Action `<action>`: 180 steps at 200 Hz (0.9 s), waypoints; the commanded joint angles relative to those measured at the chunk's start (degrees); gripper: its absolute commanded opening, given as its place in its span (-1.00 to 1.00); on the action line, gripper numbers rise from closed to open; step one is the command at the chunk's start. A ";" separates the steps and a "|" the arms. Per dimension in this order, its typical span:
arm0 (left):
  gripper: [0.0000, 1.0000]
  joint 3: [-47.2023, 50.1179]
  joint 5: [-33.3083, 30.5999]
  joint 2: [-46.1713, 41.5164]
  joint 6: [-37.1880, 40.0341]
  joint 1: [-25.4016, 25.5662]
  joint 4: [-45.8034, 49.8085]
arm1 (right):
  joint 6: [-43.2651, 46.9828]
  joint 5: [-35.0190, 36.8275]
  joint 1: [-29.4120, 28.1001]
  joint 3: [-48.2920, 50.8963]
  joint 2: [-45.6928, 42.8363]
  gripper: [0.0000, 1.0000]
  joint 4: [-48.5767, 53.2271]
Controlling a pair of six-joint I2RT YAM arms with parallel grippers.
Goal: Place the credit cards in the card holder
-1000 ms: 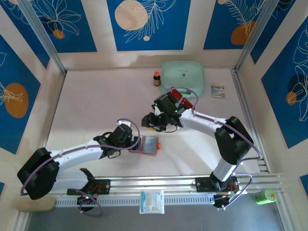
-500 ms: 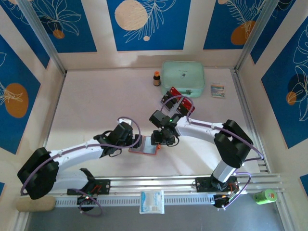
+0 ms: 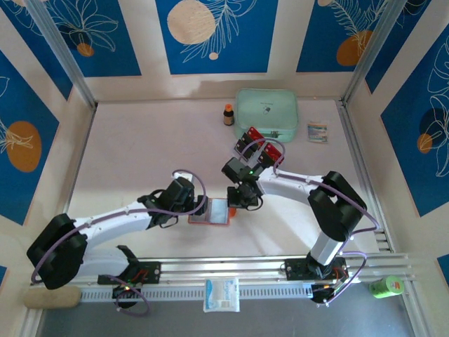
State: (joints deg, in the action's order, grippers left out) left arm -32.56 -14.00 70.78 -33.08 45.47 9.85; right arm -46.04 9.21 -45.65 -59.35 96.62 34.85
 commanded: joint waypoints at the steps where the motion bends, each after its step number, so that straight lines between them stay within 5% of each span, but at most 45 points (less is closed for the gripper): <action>1: 0.99 -1.72 0.09 0.65 0.06 -0.39 0.18 | -0.40 -0.60 1.78 1.72 -1.43 -1.00 0.05; 70: 0.99 -2.47 0.46 1.67 0.30 -0.39 -0.48 | 0.63 -1.89 7.07 7.03 -7.10 -1.00 -0.82; 110: 0.99 -3.38 0.97 2.33 0.58 -0.39 0.02 | 5.52 -6.91 12.96 3.06 -12.27 -0.31 0.59; 180: 0.99 -4.76 1.37 3.41 0.85 -0.43 0.82 | 21.34 -5.11 27.07 -16.27 -6.51 -0.20 11.60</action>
State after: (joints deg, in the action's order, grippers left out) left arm -35.44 -13.52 73.36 -32.88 45.47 9.85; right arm -32.49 3.22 -21.06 -70.43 85.89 39.57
